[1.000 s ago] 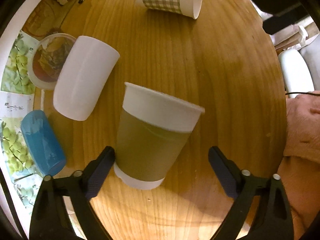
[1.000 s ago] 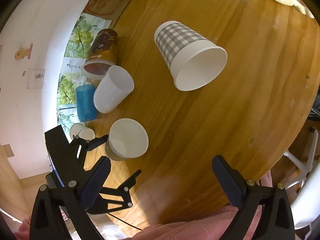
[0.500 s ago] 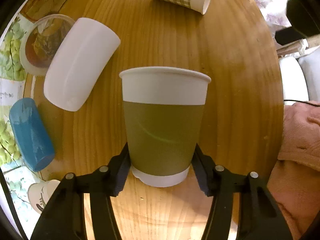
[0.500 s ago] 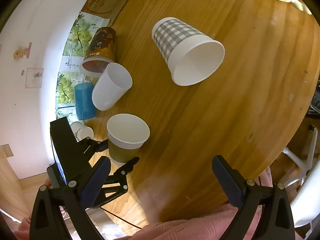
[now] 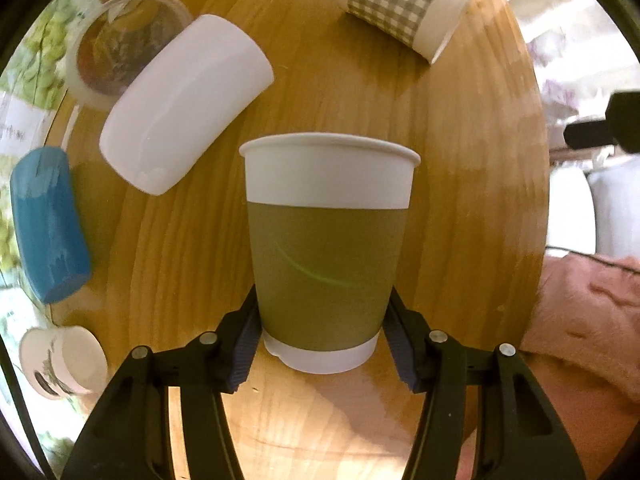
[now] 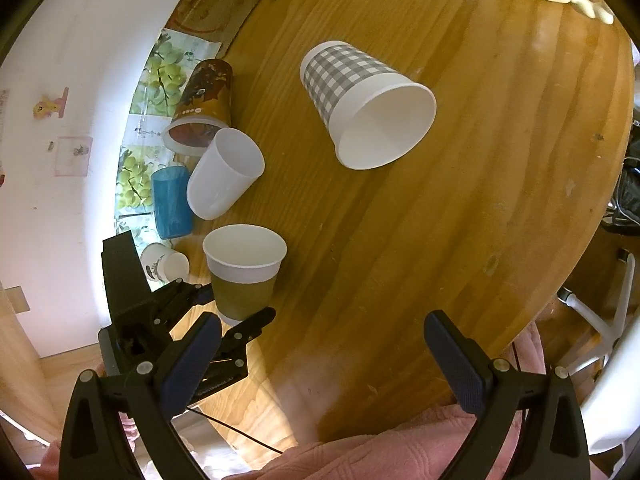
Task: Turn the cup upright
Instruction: 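Lift the olive-sleeved cup off the desk with the left gripper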
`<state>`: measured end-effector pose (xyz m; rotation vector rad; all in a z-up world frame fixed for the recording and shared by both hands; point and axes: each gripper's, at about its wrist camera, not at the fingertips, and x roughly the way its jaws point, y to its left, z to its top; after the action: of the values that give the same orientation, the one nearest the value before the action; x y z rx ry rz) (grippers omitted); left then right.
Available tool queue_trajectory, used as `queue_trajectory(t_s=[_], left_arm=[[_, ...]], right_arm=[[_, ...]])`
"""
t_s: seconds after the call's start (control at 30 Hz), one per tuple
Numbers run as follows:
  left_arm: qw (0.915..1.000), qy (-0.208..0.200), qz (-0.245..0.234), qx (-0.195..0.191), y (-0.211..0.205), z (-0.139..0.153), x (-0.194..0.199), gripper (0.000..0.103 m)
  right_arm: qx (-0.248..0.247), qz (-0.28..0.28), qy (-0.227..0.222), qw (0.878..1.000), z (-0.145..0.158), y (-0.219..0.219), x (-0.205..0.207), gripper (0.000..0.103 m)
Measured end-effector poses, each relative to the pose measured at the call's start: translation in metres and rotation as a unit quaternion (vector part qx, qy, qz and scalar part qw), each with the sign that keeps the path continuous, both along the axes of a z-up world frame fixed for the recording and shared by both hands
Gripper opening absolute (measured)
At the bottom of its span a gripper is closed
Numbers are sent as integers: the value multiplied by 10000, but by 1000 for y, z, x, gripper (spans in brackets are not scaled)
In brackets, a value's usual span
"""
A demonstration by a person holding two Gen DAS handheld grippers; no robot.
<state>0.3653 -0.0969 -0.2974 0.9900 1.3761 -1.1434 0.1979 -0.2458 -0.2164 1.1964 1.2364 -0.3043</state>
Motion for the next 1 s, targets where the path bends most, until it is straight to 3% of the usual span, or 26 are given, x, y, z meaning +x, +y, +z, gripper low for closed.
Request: queue_trajectory(t_s=[0.3, 0.53, 0.67, 1.0], left_arm=[[9926, 234, 1183, -120, 19, 6, -6, 60], [9709, 316, 2351, -328, 43, 16, -28, 60], [9483, 403, 3111, -481, 56, 37, -41, 60], [8832, 467, 4585, -875, 67, 44, -94, 60]], right_arm=[[-21, 136, -120, 9998, 8, -1, -7, 101], [-2, 469, -293, 9985, 16, -2, -7, 101], [7, 791, -405, 9960, 21, -3, -7, 101], [-62, 1827, -551, 9816, 27, -6, -5, 101]])
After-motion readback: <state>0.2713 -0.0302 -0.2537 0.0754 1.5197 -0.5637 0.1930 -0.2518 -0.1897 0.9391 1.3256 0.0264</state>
